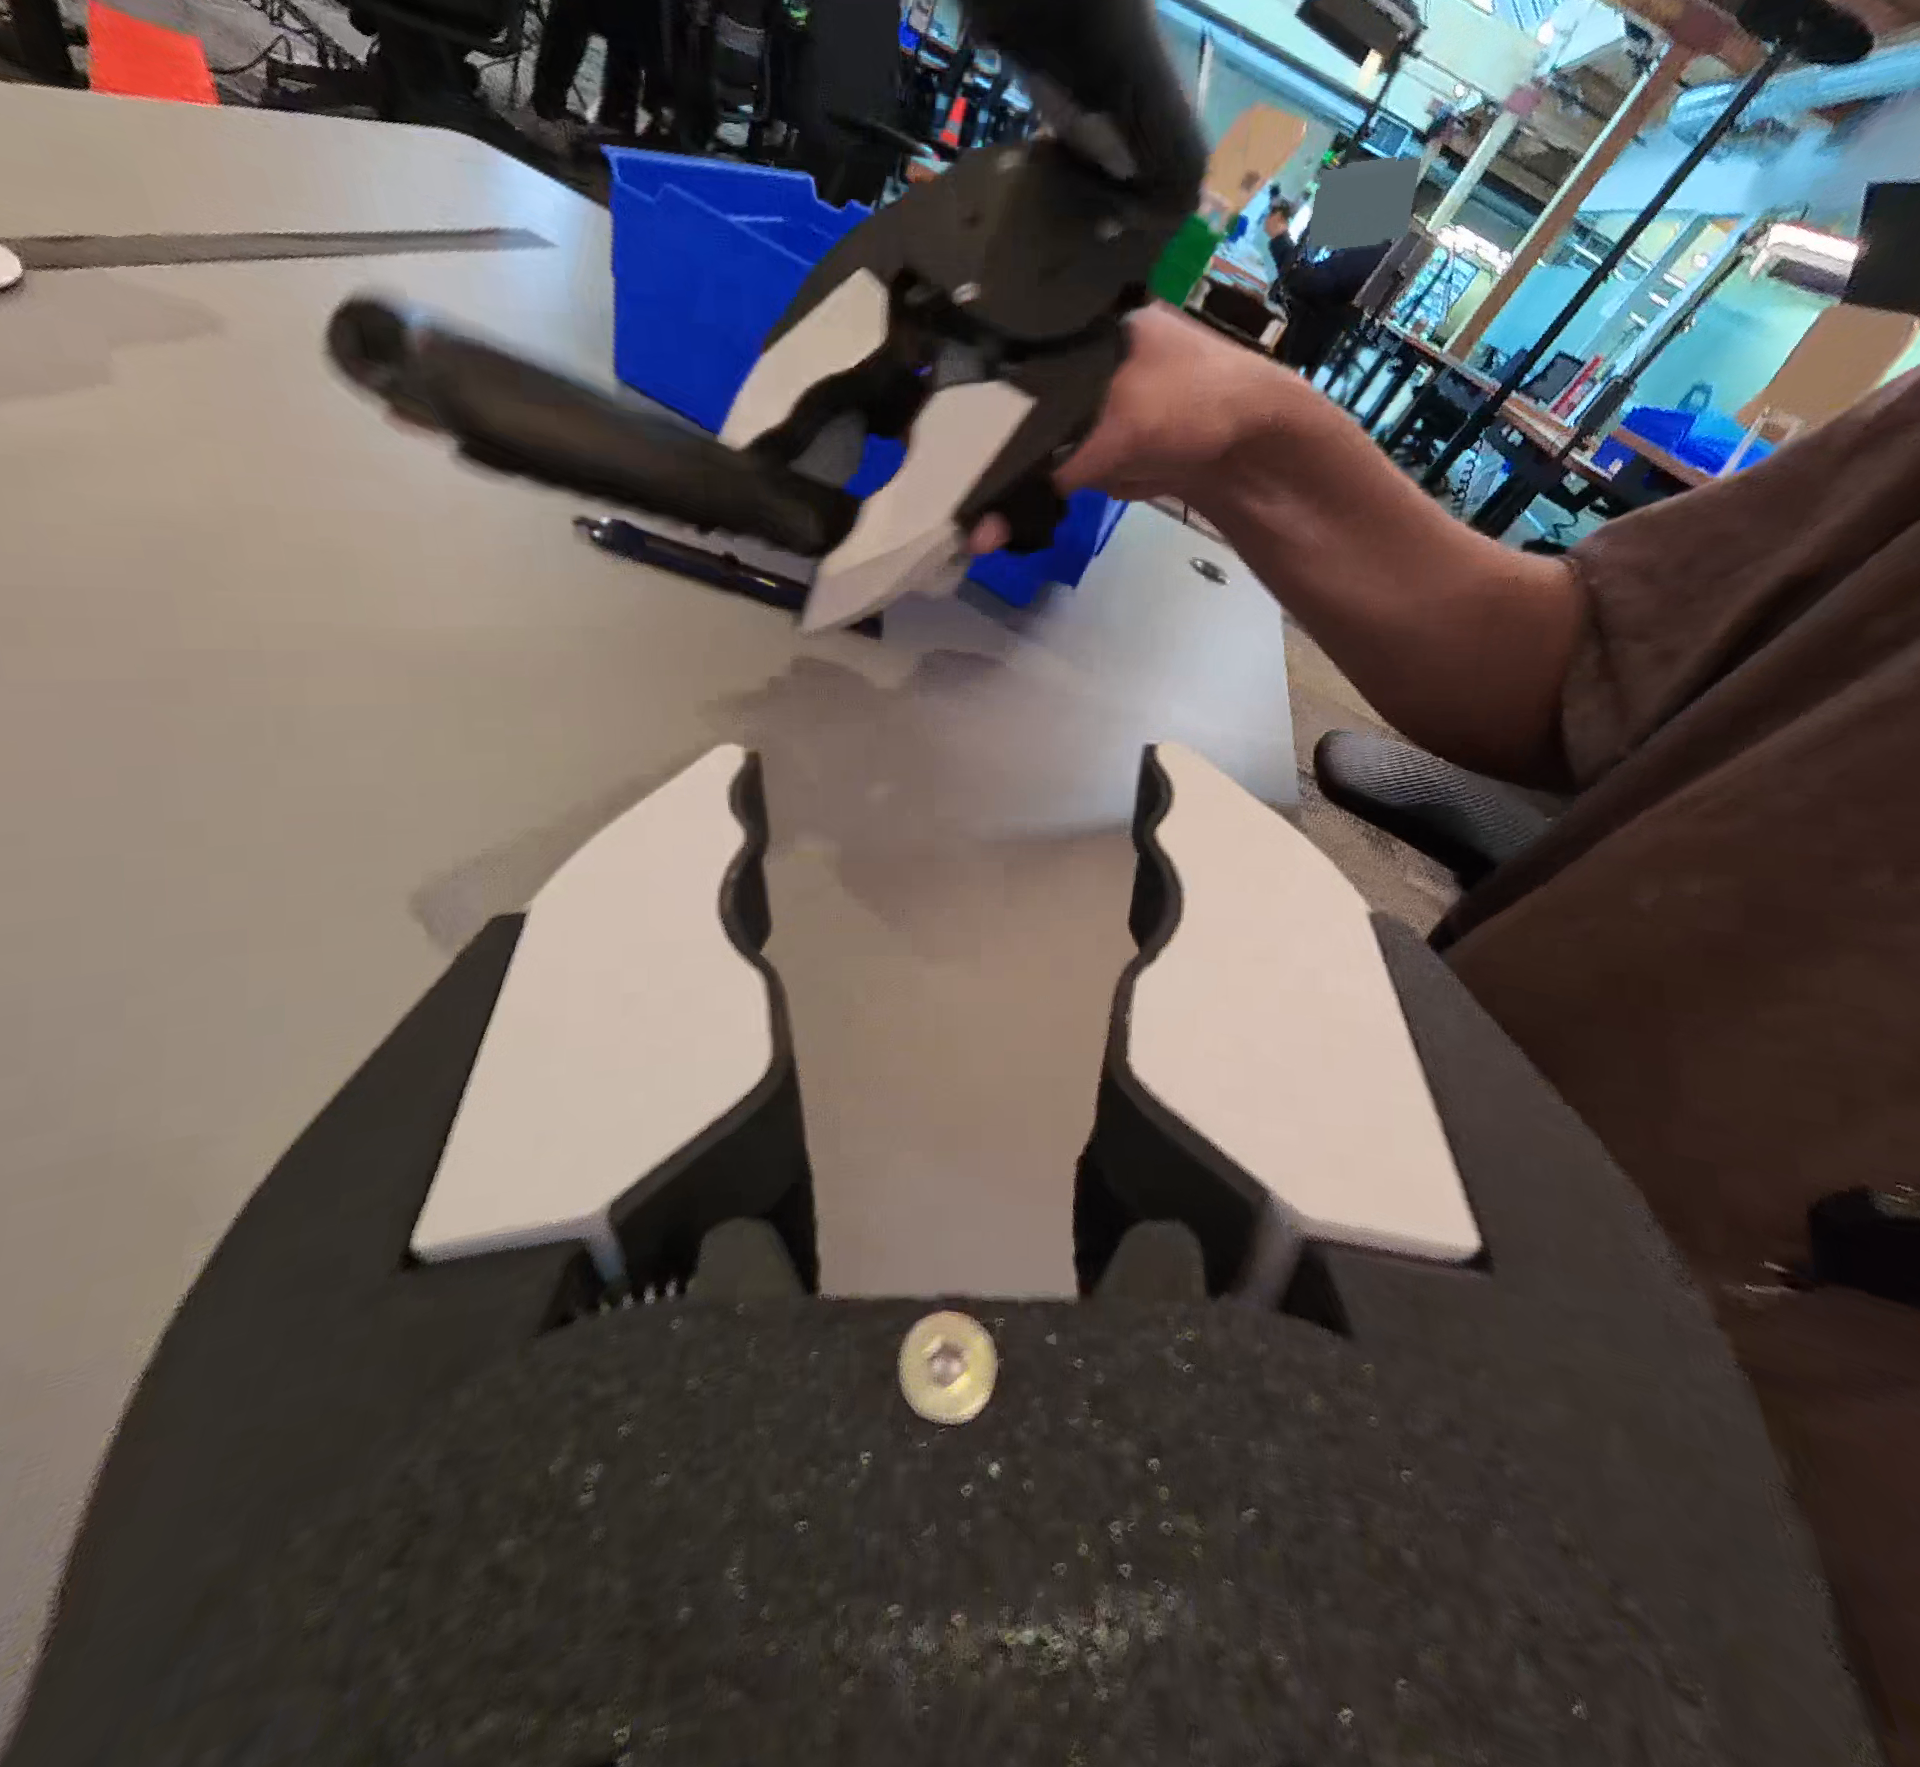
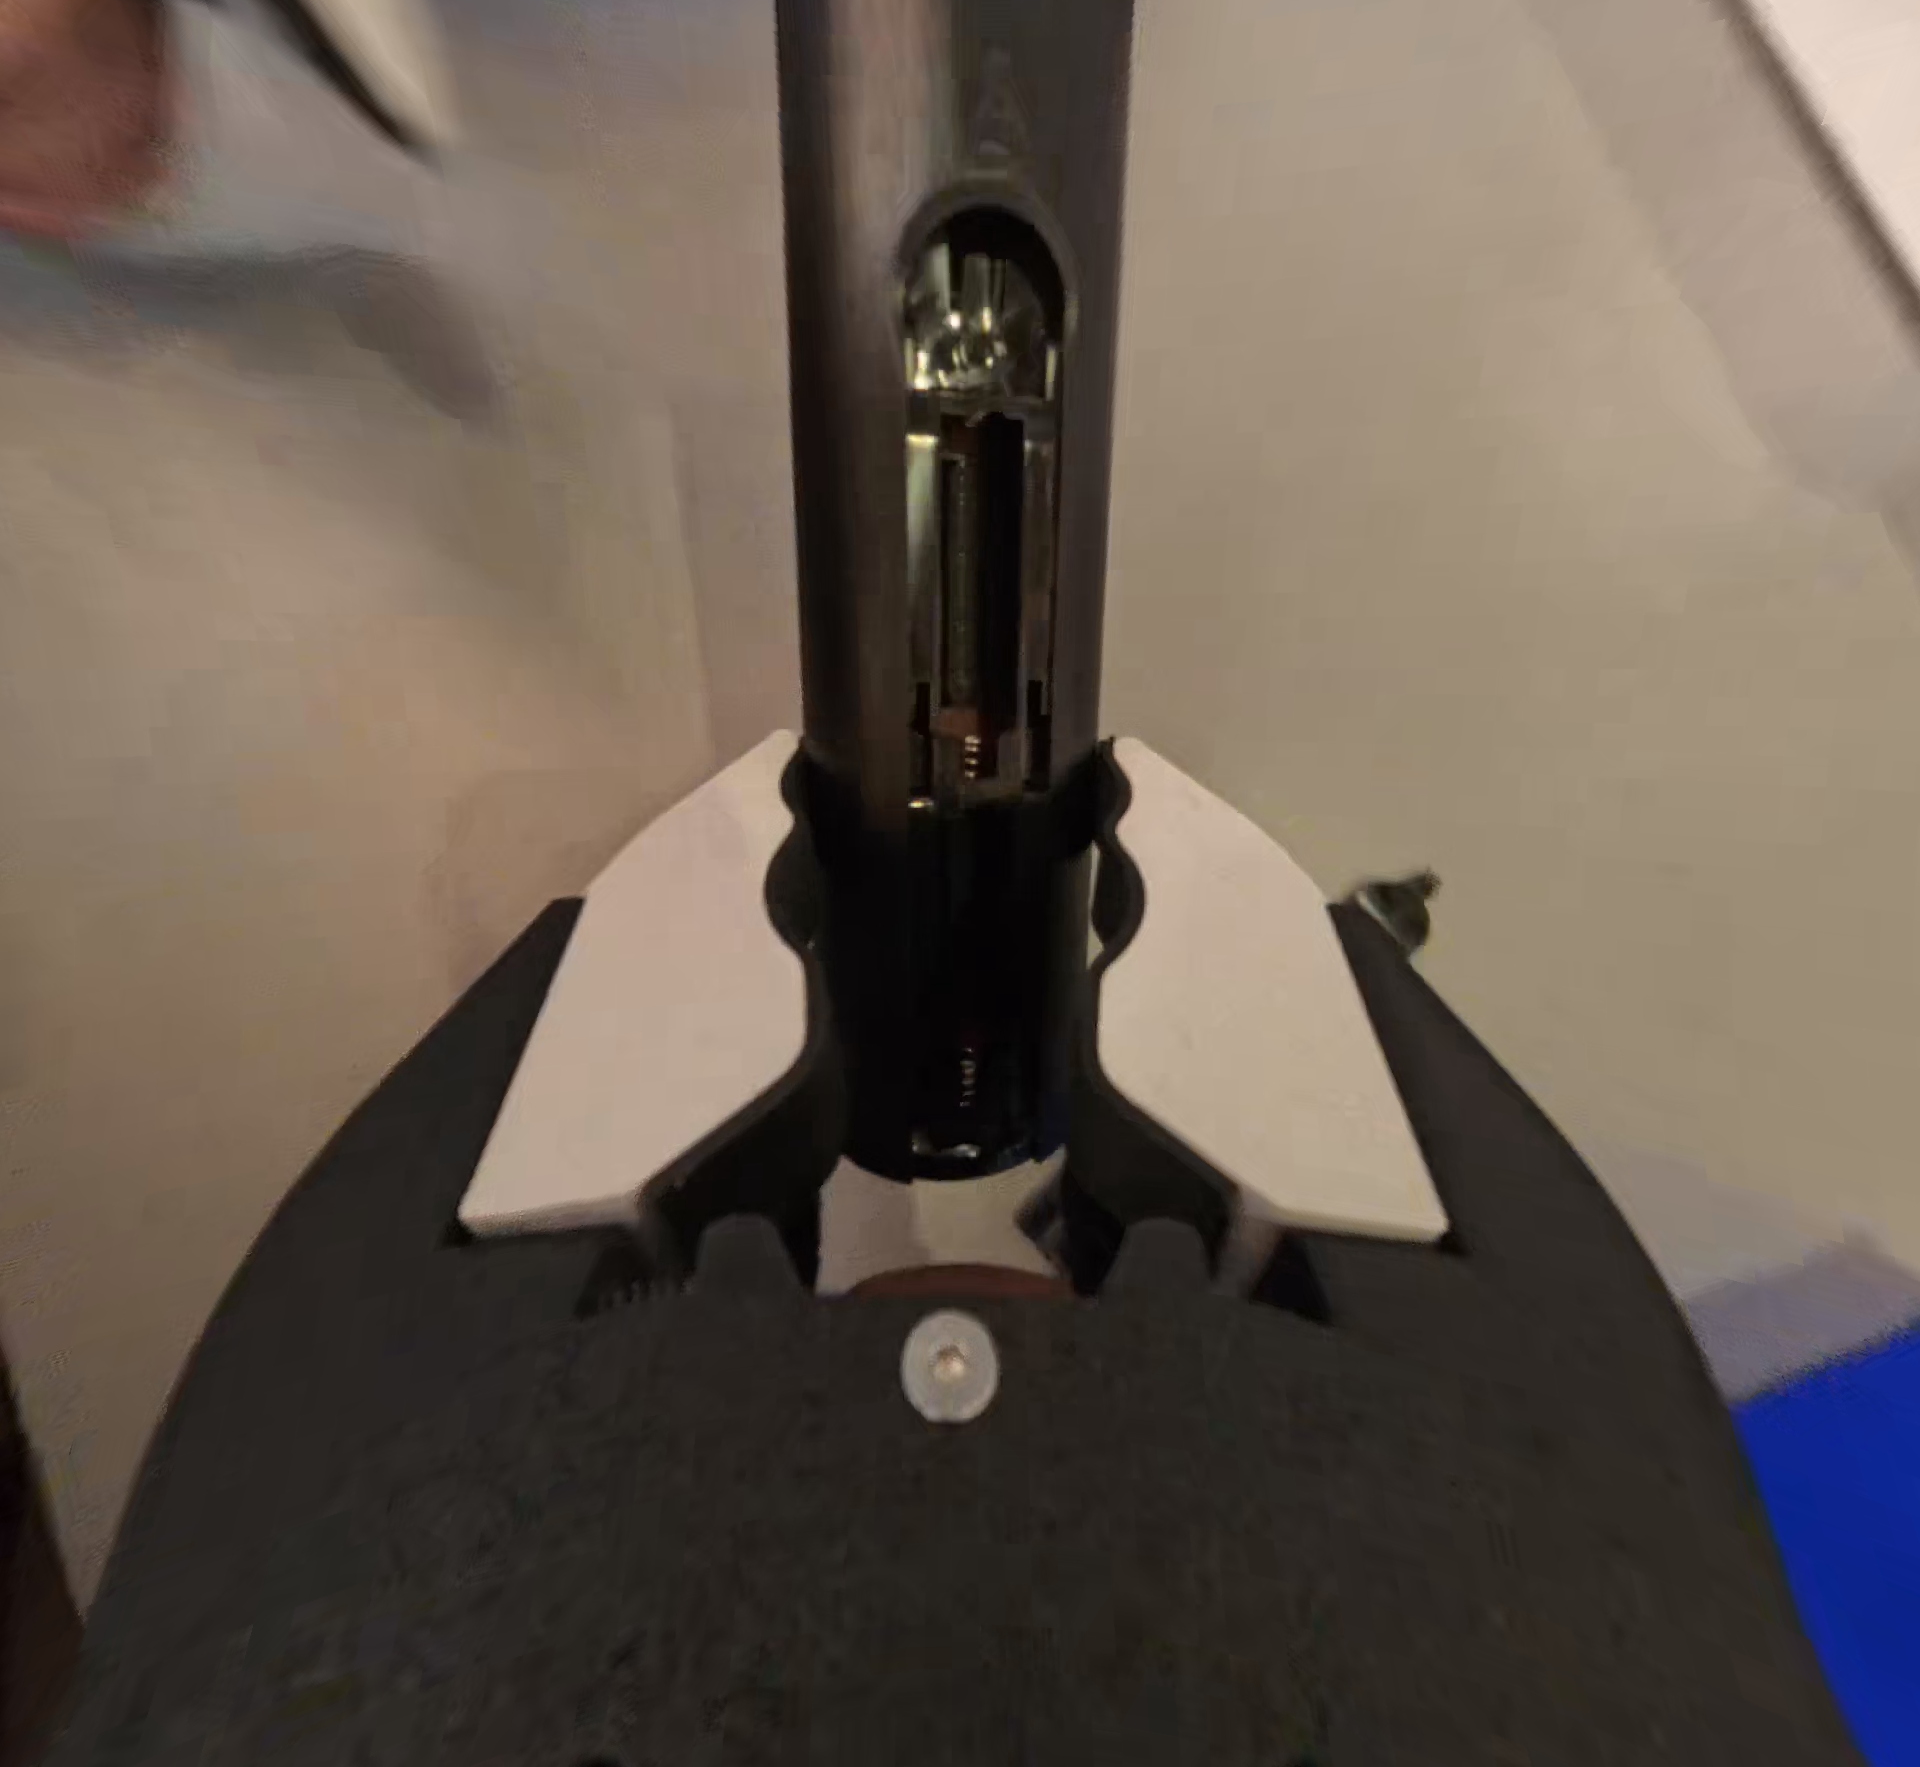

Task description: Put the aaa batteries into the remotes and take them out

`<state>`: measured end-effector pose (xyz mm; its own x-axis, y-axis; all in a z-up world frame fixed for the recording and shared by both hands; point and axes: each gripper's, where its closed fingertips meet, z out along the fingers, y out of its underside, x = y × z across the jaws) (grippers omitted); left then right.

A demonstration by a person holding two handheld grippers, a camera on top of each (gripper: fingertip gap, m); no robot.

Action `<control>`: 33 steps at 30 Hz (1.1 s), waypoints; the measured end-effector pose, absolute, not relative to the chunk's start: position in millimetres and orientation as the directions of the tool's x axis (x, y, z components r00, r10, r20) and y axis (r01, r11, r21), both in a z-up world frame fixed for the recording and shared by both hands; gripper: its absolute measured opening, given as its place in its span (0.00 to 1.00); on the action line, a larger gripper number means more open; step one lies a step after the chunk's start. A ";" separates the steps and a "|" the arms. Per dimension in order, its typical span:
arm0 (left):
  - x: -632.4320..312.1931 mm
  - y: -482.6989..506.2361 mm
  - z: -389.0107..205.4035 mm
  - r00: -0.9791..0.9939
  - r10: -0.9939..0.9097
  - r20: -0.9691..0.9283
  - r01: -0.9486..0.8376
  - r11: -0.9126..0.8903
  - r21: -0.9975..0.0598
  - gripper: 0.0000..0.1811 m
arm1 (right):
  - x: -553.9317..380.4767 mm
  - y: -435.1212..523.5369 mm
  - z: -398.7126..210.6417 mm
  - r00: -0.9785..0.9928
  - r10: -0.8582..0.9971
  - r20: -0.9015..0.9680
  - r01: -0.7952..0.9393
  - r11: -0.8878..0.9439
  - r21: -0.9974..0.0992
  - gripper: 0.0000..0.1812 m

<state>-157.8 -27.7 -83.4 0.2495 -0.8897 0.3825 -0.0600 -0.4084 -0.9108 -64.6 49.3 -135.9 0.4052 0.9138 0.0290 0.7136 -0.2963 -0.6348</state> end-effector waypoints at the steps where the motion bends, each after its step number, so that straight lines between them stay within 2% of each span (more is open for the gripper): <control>1: -163.7 -34.5 -79.9 0.258 -0.882 0.393 -0.047 -0.418 -0.907 0.36 | -61.8 55.1 -148.5 0.434 0.900 0.042 0.747 -0.334 -0.575 0.28; 3: -178.9 -43.0 -70.4 0.309 -0.857 0.412 -0.024 -0.441 -0.897 0.34 | -61.6 61.3 -166.6 0.464 0.885 0.030 0.782 -0.393 -0.483 0.28; 6: -212.3 -45.1 -51.1 0.414 -0.810 0.415 -0.015 -0.462 -0.887 0.33 | -58.4 66.8 -184.5 0.440 0.895 0.070 0.847 -0.388 -0.364 0.28; 9: -259.4 -28.0 -36.2 0.559 -0.742 0.369 -0.021 -0.458 -0.889 0.32 | -61.0 65.5 -194.8 0.408 0.911 0.066 0.877 -0.371 -0.305 0.28; 11: -293.7 -9.0 -42.5 0.657 -0.685 0.314 -0.087 -0.483 -0.871 0.31 | -63.6 66.1 -196.8 0.397 0.916 0.055 0.878 -0.362 -0.312 0.28; 14: -347.0 29.1 -65.1 0.783 -0.577 0.234 -0.192 -0.581 -0.791 0.32 | -62.3 62.5 -198.7 0.416 0.909 -0.003 0.863 -0.396 -0.314 0.28; 16: -372.5 58.1 -78.3 0.829 -0.522 0.200 -0.221 -0.635 -0.741 0.32 | -59.8 62.0 -197.5 0.432 0.902 -0.005 0.851 -0.410 -0.328 0.35; 19: -391.7 110.9 -94.5 0.871 -0.458 0.181 -0.220 -0.691 -0.688 0.32 | -58.8 58.5 -183.5 0.469 0.883 -0.020 0.802 -0.435 -0.409 0.37; 22: -389.6 158.5 -112.0 0.834 -0.530 0.154 -0.311 -0.681 -0.664 0.31 | -65.1 56.4 -155.4 0.490 0.871 -0.029 0.709 -0.418 -0.568 0.35; 26: -389.8 206.3 -136.5 0.719 -0.694 0.030 -0.510 -0.557 -0.655 0.31 | -70.9 40.5 -134.8 0.458 0.887 -0.050 0.647 -0.372 -0.666 0.32; 28: -385.1 218.5 -149.0 0.714 -0.689 0.124 -0.489 -0.617 -0.616 0.36 | -69.0 33.8 -136.1 0.445 0.895 -0.040 0.658 -0.356 -0.664 0.31; 30: -378.2 225.6 -159.3 0.735 -0.640 0.224 -0.432 -0.697 -0.573 0.36 | -63.9 32.9 -142.2 0.459 0.888 -0.028 0.677 -0.369 -0.637 0.31; 33: -378.8 236.1 -170.1 0.811 -0.536 0.235 -0.346 -0.763 -0.546 0.32 | -63.2 33.0 -148.1 0.468 0.883 -0.041 0.677 -0.388 -0.626 0.31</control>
